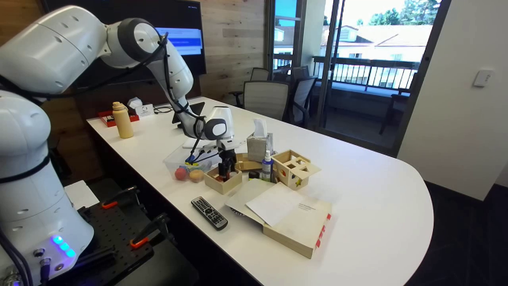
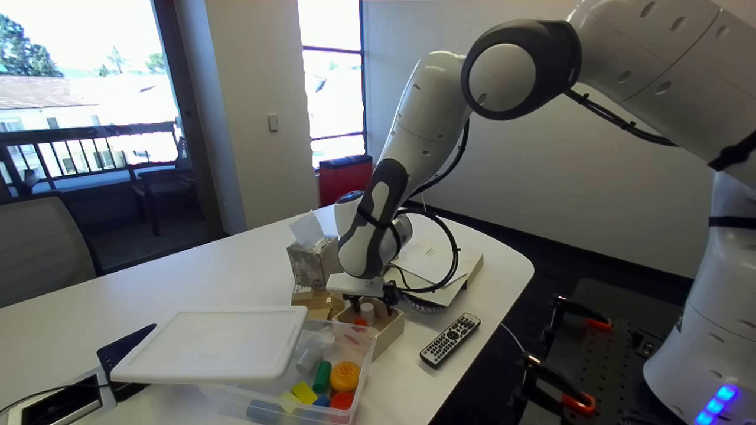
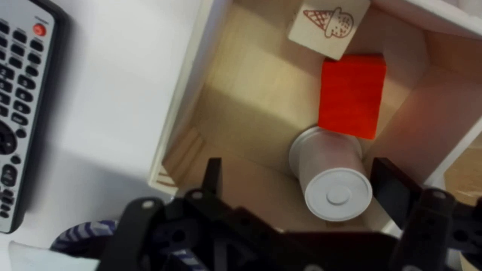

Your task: Take three blocks out of the wooden box and put them in the clear box on the left.

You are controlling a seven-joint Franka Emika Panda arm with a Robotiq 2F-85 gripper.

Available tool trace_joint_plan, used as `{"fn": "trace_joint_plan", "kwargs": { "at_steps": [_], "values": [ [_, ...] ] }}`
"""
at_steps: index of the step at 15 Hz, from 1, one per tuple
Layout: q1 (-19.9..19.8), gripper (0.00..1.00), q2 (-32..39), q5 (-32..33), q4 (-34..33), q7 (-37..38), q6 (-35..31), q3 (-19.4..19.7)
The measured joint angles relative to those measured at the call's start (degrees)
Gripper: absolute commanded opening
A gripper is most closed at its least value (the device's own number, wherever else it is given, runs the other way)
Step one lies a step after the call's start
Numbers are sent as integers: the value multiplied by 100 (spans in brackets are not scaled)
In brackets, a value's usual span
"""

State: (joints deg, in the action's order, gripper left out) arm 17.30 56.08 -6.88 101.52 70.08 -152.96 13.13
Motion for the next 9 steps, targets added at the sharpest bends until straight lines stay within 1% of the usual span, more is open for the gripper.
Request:
{"fn": "trace_joint_plan", "kwargs": {
  "at_steps": [5,9],
  "values": [
    [191,100,55,142,0,300,0,198],
    [282,100,83,230,0,484,0,280]
  ]
}}
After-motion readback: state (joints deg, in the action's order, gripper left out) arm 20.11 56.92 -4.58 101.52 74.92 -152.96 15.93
